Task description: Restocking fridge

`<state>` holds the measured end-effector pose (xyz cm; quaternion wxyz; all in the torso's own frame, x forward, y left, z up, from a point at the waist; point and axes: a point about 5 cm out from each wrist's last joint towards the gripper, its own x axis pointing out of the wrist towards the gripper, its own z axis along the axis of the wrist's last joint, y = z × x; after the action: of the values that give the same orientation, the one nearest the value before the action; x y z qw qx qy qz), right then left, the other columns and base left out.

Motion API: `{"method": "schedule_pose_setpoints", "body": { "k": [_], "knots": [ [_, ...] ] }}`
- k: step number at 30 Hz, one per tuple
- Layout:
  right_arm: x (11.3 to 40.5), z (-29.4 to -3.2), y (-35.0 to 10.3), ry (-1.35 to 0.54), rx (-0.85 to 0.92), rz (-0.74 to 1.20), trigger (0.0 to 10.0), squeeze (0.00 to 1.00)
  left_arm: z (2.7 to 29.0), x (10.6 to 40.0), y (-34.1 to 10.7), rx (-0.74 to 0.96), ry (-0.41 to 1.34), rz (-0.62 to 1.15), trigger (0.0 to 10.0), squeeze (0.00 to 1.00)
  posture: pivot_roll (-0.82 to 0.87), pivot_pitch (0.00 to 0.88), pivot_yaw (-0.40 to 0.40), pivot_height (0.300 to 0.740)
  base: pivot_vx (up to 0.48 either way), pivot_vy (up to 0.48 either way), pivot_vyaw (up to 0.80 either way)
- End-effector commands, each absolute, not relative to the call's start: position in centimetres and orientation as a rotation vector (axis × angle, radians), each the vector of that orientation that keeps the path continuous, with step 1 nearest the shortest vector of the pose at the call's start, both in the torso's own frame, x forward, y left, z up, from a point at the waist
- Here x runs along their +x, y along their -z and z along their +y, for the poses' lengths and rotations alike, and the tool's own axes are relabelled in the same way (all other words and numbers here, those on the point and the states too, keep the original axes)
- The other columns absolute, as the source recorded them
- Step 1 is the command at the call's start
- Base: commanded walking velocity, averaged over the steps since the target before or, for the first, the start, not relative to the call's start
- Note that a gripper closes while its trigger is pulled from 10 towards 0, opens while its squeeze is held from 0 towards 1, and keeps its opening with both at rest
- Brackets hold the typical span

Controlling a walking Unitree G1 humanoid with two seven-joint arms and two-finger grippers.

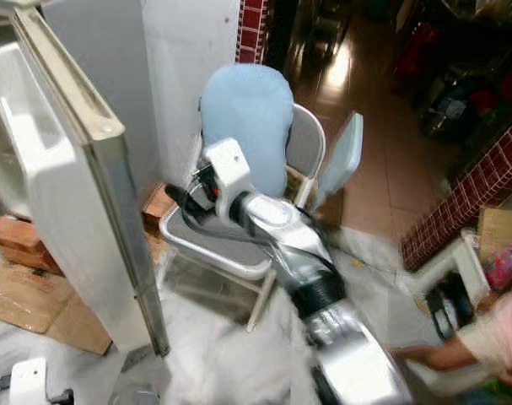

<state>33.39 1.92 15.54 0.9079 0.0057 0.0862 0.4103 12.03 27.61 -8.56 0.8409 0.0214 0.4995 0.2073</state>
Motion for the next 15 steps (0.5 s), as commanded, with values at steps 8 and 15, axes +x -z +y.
{"method": "schedule_pose_setpoints", "body": {
  "k": [8,15],
  "knots": [
    [29.3,6.4,-22.1,-1.329,0.209,0.085,10.0,0.00,27.7,10.9,9.1,0.030,-0.464,1.100,10.0,0.00,0.15,0.000,-0.129,0.740,0.000,0.000,0.00],
    [25.3,1.8,-25.3,-1.705,0.376,0.033,10.0,0.00,27.6,12.1,8.8,0.031,-0.448,1.101,10.0,0.00,0.13,0.000,-0.116,0.740,0.000,0.000,0.00]
  ]
}}
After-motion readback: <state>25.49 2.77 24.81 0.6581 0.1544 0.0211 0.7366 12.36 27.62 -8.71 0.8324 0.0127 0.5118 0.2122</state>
